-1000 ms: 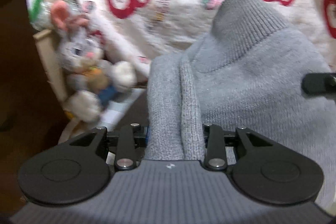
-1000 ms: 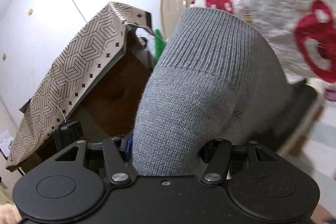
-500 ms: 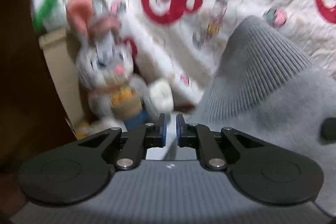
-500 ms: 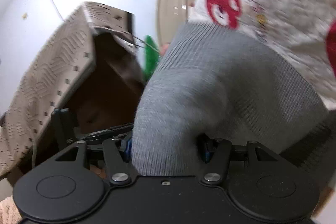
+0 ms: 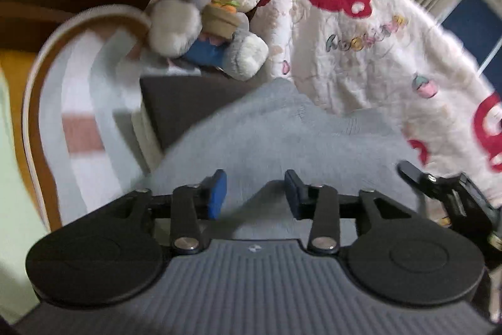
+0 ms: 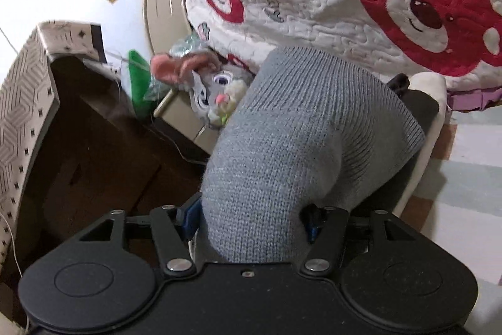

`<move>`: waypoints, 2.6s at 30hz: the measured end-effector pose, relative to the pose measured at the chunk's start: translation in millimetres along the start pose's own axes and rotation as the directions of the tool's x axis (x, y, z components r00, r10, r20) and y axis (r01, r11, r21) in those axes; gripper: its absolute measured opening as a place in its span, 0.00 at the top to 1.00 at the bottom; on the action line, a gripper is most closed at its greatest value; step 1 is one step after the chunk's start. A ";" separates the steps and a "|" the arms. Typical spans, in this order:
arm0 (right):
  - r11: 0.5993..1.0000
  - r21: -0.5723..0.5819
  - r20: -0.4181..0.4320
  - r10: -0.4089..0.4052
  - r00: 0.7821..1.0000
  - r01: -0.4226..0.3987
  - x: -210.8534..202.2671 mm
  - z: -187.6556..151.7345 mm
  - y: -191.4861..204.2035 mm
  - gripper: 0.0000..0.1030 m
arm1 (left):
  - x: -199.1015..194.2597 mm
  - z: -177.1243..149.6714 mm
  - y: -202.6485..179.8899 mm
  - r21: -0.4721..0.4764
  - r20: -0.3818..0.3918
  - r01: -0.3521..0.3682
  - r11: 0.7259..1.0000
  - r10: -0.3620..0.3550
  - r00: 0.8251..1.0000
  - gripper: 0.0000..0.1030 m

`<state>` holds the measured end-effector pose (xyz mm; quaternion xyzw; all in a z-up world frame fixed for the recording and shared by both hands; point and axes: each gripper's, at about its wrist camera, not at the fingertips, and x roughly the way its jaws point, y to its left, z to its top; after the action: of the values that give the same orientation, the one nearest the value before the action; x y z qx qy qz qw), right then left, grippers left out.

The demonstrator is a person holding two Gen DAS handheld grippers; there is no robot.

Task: Fold clothes
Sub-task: 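Lift the folded sweater with both grippers and carry it toward the clothes stack, then lower the sweater onto the dark folded clothes with both grippers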

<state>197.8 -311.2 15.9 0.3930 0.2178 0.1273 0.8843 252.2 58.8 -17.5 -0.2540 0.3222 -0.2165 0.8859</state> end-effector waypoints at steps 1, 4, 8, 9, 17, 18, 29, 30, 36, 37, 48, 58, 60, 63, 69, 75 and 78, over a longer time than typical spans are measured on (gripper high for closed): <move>1.000 -0.007 -0.012 -0.010 1.000 0.010 0.2 -0.9 1.2 0.32 | 0.5 -4.2 6.0 -0.024 0.003 0.014 1.000 -0.014 1.000 0.61; 0.998 -0.044 -0.035 -0.048 0.998 0.046 -1.0 -7.2 2.0 0.28 | 2.0 -16.9 24.0 -0.097 0.014 0.058 0.994 -0.057 0.998 0.59; 0.995 -0.045 -0.041 -0.088 0.995 0.086 3.8 -17.9 -5.5 0.20 | 4.0 -33.7 48.0 -0.191 0.033 0.117 0.975 -0.112 0.993 0.56; 0.995 -0.029 -0.040 -0.093 0.995 0.092 5.8 -19.9 -9.1 0.19 | 4.4 -37.9 53.9 -0.215 0.039 0.131 0.968 -0.126 0.991 0.56; 1.000 0.012 -0.054 -0.012 0.998 0.012 18.8 -4.2 3.9 0.39 | 24.3 -31.4 49.3 -0.152 0.032 0.108 0.982 -0.104 0.994 0.56; 1.000 0.020 -0.060 0.018 0.998 -0.017 20.7 1.5 10.0 0.39 | 22.0 -26.6 46.9 -0.151 0.034 0.117 0.981 -0.114 0.993 0.57; 0.983 0.101 -0.037 0.160 0.986 -0.156 33.0 42.6 27.1 0.40 | -5.2 141.5 -53.5 0.126 0.065 0.184 0.975 -0.193 0.979 0.59; 0.985 0.105 -0.021 0.141 0.990 -0.138 32.7 42.5 19.8 0.40 | -5.2 157.0 -62.8 0.154 0.060 0.189 0.970 -0.201 0.978 0.59; 0.990 0.136 0.071 0.020 0.997 -0.030 31.1 41.8 -24.4 0.35 | 73.5 161.1 -76.8 0.236 -0.140 0.118 0.965 -0.086 0.986 0.52; 0.990 0.142 0.086 0.000 0.996 -0.012 30.8 41.7 -31.7 0.32 | 89.0 147.1 -70.3 0.245 -0.137 0.053 0.968 -0.019 0.990 0.52; 0.980 0.188 0.110 -0.090 0.990 0.068 30.2 25.9 -80.9 0.30 | 60.8 43.2 13.8 0.013 -0.018 0.072 0.997 -0.072 0.997 0.40; 0.972 0.233 0.005 -0.010 1.000 0.008 36.2 -1.9 -90.5 0.15 | 56.7 22.3 52.5 -0.092 -0.024 0.143 0.985 -0.146 0.989 0.39; 0.962 0.272 0.013 -0.008 1.000 0.005 42.4 -2.1 -93.9 0.15 | 56.7 22.6 54.2 -0.114 -0.009 0.161 0.980 -0.163 0.987 0.39; 0.938 0.343 0.011 0.048 0.999 -0.049 50.4 5.3 -87.9 0.55 | 54.8 25.2 50.1 -0.126 0.029 0.185 0.975 -0.183 0.983 0.38; 0.862 0.489 0.004 0.153 0.988 -0.136 51.5 14.9 -75.9 0.62 | 47.7 29.5 57.2 -0.249 0.140 0.279 0.927 -0.251 0.958 0.33; 0.910 0.409 -0.039 0.089 0.995 -0.065 52.9 14.7 -72.3 0.54 | 60.6 26.0 60.1 -0.347 0.112 0.291 0.892 -0.269 0.957 0.30; 0.930 0.366 -0.059 0.055 0.997 -0.030 53.6 14.5 -70.5 0.45 | 81.7 24.9 50.4 -0.351 0.054 0.230 0.908 -0.226 0.973 0.25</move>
<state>255.4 -345.7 -43.6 0.5504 0.2590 0.1169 0.7851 337.3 61.0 -68.3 -0.4468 0.3187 -0.2551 0.7961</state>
